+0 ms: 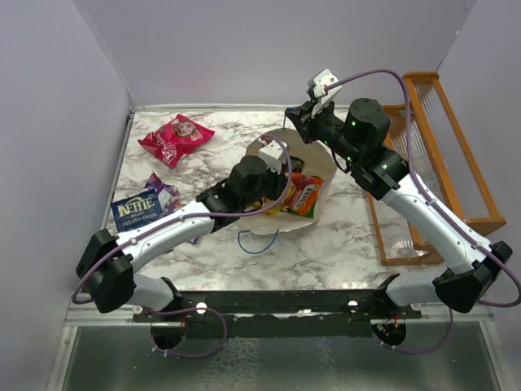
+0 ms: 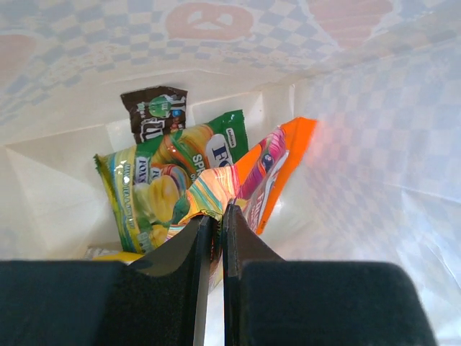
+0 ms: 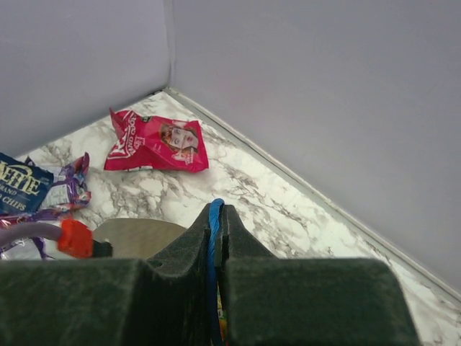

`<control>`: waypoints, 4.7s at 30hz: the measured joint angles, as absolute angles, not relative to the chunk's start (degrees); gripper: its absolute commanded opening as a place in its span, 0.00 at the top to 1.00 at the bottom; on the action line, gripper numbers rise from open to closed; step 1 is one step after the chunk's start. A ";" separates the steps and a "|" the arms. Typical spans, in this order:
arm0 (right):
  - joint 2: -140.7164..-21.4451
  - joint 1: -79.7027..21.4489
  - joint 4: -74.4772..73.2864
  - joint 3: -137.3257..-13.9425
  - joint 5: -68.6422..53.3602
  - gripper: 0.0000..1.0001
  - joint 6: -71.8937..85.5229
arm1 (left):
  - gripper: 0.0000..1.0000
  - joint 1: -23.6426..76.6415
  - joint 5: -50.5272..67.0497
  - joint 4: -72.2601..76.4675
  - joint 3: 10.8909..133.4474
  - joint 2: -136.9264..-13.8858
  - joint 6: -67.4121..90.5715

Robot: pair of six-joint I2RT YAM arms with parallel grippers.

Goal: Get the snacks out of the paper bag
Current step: Adjust the paper bag at the center of the board, then place the snack at the center of the board, then adjust the paper bag at the center of the board, then take out the snack from the paper bag.

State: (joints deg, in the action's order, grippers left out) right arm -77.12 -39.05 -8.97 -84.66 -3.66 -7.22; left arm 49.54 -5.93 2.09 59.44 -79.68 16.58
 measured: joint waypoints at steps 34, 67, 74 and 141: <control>-69.82 -39.07 -6.20 -75.29 20.58 0.98 -5.21 | 1.00 49.63 -24.71 -18.52 84.86 -55.48 4.75; -66.70 -39.05 -5.91 -74.37 15.84 0.98 -5.23 | 1.00 10.85 -18.24 -21.96 57.32 -68.93 23.11; -67.29 -39.05 -4.93 -74.50 8.71 0.98 -5.82 | 1.00 3.03 -11.81 -19.25 55.77 -75.18 27.92; -79.20 -34.44 -6.59 -81.62 -18.37 0.98 -21.54 | 0.43 28.77 23.42 -8.62 59.96 -55.94 40.84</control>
